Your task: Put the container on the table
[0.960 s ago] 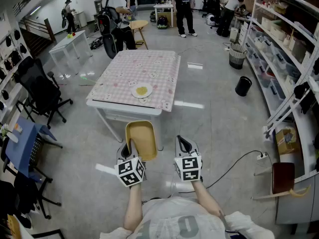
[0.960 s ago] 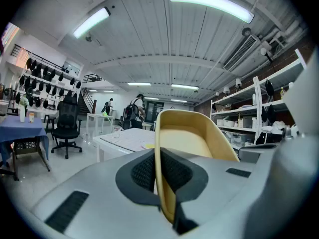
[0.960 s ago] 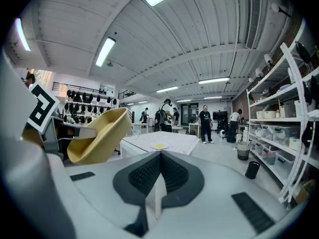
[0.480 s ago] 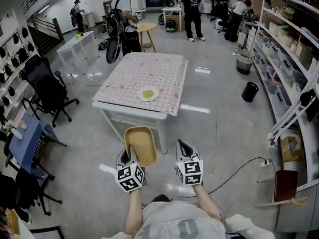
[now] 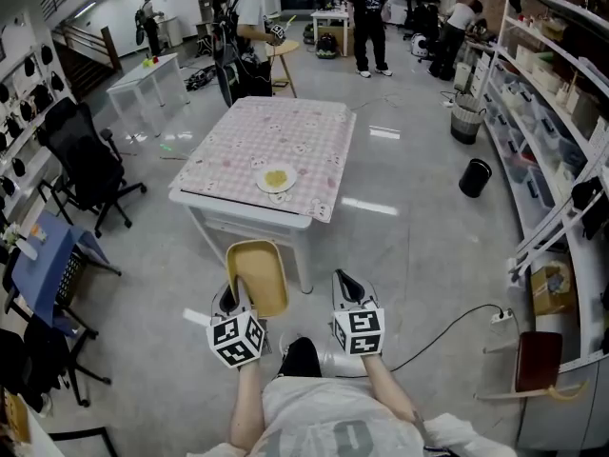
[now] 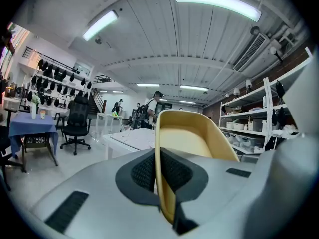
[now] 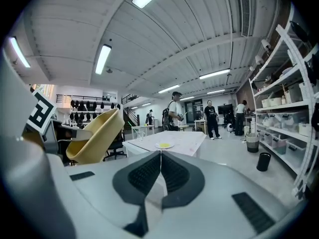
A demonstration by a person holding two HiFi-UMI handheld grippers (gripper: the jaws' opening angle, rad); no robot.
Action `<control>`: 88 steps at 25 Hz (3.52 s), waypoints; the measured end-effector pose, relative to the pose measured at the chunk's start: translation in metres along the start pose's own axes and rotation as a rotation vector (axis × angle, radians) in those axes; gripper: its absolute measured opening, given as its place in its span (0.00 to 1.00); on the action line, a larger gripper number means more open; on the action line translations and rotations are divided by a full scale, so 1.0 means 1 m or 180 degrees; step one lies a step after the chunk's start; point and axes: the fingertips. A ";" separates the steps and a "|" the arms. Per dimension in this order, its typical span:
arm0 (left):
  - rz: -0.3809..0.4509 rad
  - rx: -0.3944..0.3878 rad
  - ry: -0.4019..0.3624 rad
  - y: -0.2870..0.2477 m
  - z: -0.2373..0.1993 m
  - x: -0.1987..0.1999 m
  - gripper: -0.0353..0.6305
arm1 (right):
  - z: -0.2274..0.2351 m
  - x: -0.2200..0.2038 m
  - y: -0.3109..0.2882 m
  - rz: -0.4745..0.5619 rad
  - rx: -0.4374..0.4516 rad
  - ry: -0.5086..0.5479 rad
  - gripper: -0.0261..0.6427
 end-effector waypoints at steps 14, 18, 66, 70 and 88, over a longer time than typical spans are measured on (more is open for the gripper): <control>0.0181 -0.0244 0.0042 -0.078 0.046 0.016 0.10 | 0.054 -0.005 -0.047 -0.0012 -0.0047 -0.0130 0.08; 0.0099 -0.0291 0.0021 -0.112 0.053 0.013 0.10 | 0.067 -0.016 -0.077 -0.0076 -0.0016 -0.0315 0.08; 0.0200 -0.0322 -0.0044 -0.507 0.005 0.159 0.10 | 0.185 0.167 -0.461 0.0384 -0.0204 0.0077 0.08; 0.0175 -0.0386 -0.0052 -0.531 0.008 0.170 0.10 | 0.190 0.166 -0.460 0.0362 -0.0206 -0.0009 0.08; -0.2033 -0.0246 -0.0274 -0.750 0.007 0.010 0.10 | 0.231 0.138 -0.439 -0.0071 -0.0492 -0.0010 0.08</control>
Point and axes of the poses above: the fingertips, and each gripper's own axes: y backward along the fingers, z to its right, x out of its top, and after that the axes turned 9 degrees about x, right-handed
